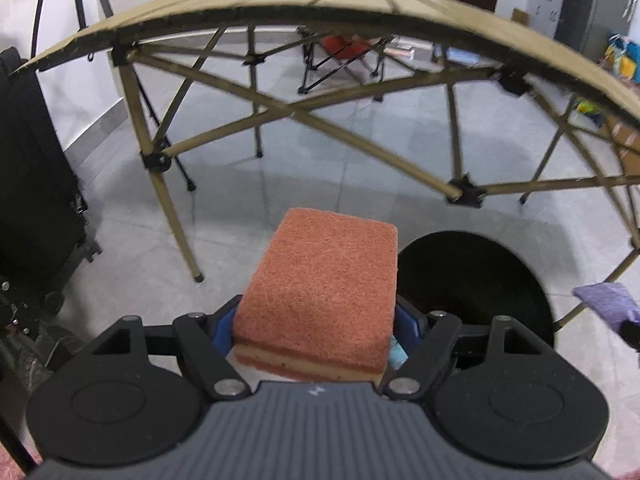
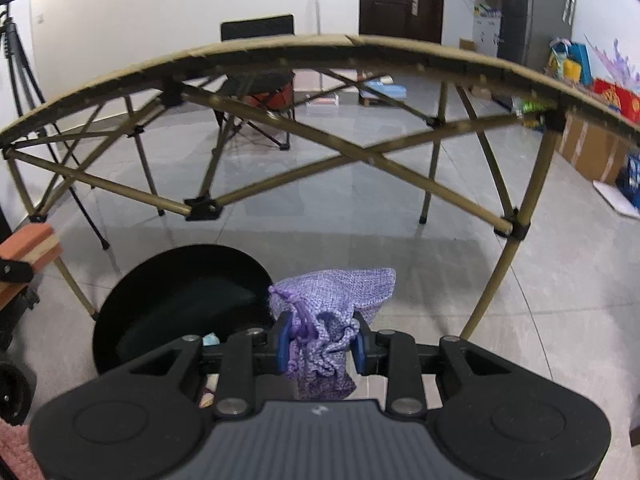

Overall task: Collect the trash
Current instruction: 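Carry the sponge block and purple pouch down over the black bin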

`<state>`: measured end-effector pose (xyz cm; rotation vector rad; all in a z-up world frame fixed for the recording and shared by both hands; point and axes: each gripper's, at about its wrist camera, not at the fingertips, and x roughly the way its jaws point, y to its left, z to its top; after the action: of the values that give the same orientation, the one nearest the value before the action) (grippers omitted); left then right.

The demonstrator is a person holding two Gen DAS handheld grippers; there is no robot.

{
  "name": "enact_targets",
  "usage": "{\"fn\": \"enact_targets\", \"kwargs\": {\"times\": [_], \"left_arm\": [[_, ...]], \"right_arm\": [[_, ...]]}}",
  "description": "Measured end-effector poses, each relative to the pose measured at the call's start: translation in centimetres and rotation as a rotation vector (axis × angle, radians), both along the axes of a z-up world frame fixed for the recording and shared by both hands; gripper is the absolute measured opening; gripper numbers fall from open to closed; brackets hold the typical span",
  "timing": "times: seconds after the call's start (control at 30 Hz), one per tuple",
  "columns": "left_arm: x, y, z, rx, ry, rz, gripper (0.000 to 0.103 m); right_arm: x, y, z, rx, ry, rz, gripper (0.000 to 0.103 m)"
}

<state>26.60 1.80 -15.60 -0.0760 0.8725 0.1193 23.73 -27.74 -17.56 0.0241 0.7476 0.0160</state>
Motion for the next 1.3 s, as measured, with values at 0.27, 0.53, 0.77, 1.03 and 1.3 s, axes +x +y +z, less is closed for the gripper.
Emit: {"fn": "enact_targets", "kwargs": {"times": [0.27,0.53,0.77,1.03,1.3], "left_arm": [[1.2,0.4,-1.9,0.025,0.092,0.035,0.076],[1.6,-0.1,-1.9,0.030,0.095,0.038,0.076],[1.9,-0.3,-1.9,0.032,0.113,0.052,0.076],[2.0,-2.1,-1.3,0.039,0.110,0.024,0.076],[2.5,-5.2,-1.1,0.038,0.116,-0.027,0.076]], "right_arm": [[0.9,-1.1,-2.4,0.020,0.073,-0.041,0.029],[1.0,-1.6,-3.6,0.034,0.119,-0.060,0.029],[0.7,-2.0,-3.6,0.043,0.124,-0.069,0.029],[0.7,-2.1,-3.4,0.047,0.121,-0.073,0.029],[0.6,-2.3,-3.5,0.044,0.124,-0.079,0.029]]}}
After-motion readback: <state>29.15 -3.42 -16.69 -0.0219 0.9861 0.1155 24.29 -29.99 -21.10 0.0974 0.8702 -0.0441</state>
